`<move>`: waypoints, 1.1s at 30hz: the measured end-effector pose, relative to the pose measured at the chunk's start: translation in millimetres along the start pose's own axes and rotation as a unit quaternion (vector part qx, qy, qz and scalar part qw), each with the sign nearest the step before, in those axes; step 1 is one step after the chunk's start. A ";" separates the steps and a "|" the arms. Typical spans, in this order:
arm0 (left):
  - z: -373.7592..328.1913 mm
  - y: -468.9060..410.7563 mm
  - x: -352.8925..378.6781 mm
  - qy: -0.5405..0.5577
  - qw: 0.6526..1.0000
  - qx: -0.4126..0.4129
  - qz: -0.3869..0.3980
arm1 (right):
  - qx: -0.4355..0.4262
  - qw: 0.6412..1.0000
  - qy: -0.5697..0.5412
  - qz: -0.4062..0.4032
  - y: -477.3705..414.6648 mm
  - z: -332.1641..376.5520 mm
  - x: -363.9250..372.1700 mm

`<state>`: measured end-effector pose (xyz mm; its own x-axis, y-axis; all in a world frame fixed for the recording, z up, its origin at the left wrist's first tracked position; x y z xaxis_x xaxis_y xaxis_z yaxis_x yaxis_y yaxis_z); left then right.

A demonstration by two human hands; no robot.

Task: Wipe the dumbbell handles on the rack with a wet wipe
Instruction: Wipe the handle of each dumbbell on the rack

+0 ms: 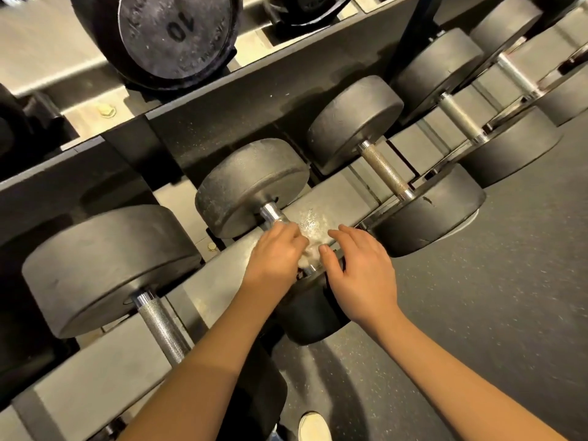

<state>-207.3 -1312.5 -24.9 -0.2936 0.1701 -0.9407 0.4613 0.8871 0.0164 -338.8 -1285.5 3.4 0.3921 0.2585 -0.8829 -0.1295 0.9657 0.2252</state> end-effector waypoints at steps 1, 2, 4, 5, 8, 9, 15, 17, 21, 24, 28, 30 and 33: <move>8.3 -1.9 -2.2 0.012 0.999 -0.036 -0.012 | -0.001 1.000 -0.001 0.000 0.3 0.0 0.1; 16.4 -3.2 -4.8 0.026 0.997 -0.072 -0.028 | -0.002 1.000 -0.002 0.000 0.5 -0.1 0.1; 22.4 -4.1 -10.7 0.044 0.991 -0.114 -0.056 | -0.007 1.000 -0.007 -0.005 0.3 -0.1 0.0; 21.0 -4.1 -10.5 0.053 0.990 -0.117 -0.059 | -0.009 1.000 -0.009 -0.008 -0.4 -0.4 0.0; 7.6 3.6 -6.5 0.063 0.994 -0.082 -0.020 | -0.010 1.000 -0.012 -0.013 0.5 -0.2 0.1; 3.0 6.3 -6.1 0.066 0.995 -0.071 0.013 | -0.009 1.000 -0.011 -0.012 0.9 0.1 0.0; 7.0 15.9 -26.3 0.096 0.990 -0.091 0.050 | -0.007 1.000 -0.018 0.002 1.1 0.6 -1.2; 10.1 22.2 -45.3 0.103 0.991 -0.087 0.006 | -0.003 1.000 -0.023 0.015 1.7 0.4 -1.5; 16.6 34.3 -89.7 0.111 0.989 -0.085 -0.042 | -0.003 0.995 -0.094 0.032 4.3 12.1 -12.6; 25.4 46.5 -123.8 0.128 0.983 -0.110 -0.070 | -0.013 0.989 -0.142 0.043 5.8 36.5 -32.4; 37.3 68.2 -169.9 0.148 0.970 -0.162 -0.107 | -0.034 0.979 -0.196 0.043 -1.8 77.9 -68.2; 43.4 76.0 -193.3 0.165 0.960 -0.179 -0.138 | -0.049 0.974 -0.217 0.044 -11.0 99.3 -84.8; 53.2 77.0 -225.0 0.168 0.949 -0.200 -0.177 | -0.079 0.970 -0.228 0.033 -27.8 130.7 -110.4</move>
<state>-61.2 -1305.3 170.0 -0.6520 -0.1008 -0.7515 -0.0499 0.9947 -0.0901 -259.4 -1337.5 148.4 0.7358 0.3389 -0.5863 -0.2917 0.9399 0.1773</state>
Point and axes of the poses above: each hand's wrist, its own y-axis away from the middle knuckle, its own x-axis out of the palm, z = x × y, the point moved 5 cm from there along -y, towards the middle knuckle, and after that the axes turned 14 degrees about z, right-handed, at the moved point
